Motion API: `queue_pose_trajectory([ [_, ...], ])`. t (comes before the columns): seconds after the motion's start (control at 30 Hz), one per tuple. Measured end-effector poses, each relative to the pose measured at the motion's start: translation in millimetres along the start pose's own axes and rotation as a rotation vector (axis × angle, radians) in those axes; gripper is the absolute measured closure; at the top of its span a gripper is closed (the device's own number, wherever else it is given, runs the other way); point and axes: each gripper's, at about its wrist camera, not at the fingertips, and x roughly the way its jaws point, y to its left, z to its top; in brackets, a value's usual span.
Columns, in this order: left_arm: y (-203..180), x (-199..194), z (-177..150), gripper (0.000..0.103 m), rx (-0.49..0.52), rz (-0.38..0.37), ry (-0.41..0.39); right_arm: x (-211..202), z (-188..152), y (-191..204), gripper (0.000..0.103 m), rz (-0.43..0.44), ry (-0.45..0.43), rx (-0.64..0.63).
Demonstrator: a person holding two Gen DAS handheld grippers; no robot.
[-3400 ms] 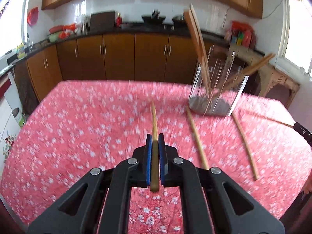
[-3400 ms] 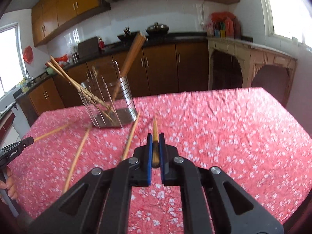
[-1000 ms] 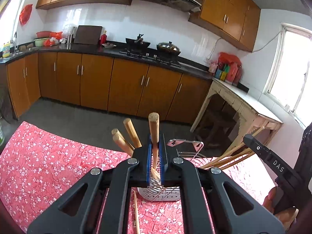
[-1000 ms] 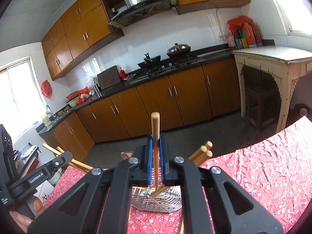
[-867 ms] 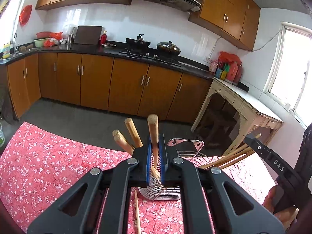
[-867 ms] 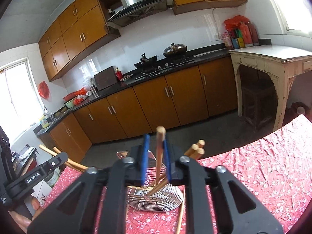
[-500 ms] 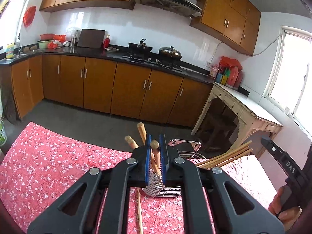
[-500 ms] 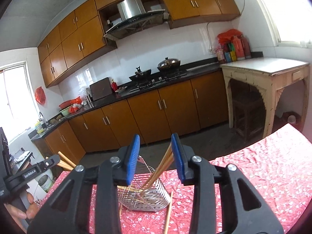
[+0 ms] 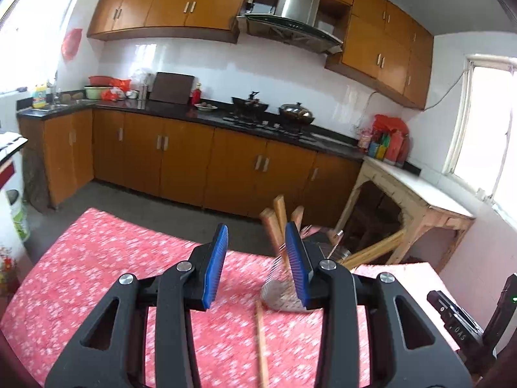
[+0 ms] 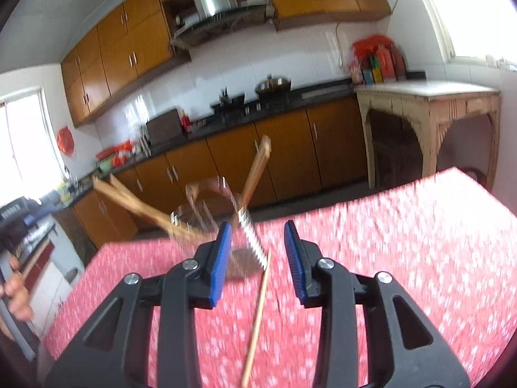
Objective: Organize utensils
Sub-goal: 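Move both open tools back down to the last chopsticks on the cloth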
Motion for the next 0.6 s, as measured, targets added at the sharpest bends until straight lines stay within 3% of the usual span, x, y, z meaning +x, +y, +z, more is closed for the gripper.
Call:
queue_pose_trajectory([
  [0.1,7,3,-25,0.065,0.029,0.043,0.044,17,-35,-1,0.069,-0.01,0.095,-0.003],
  [0.33,17,44,-108,0.064,0.09,0.088,0.248,52,-101,9,0.069,-0.008,0.276,-0.032],
  [0.6,12,71,-158,0.062,0.116,0.071,0.378,72,-134,20,0.069,-0.033,0.384,-0.084],
])
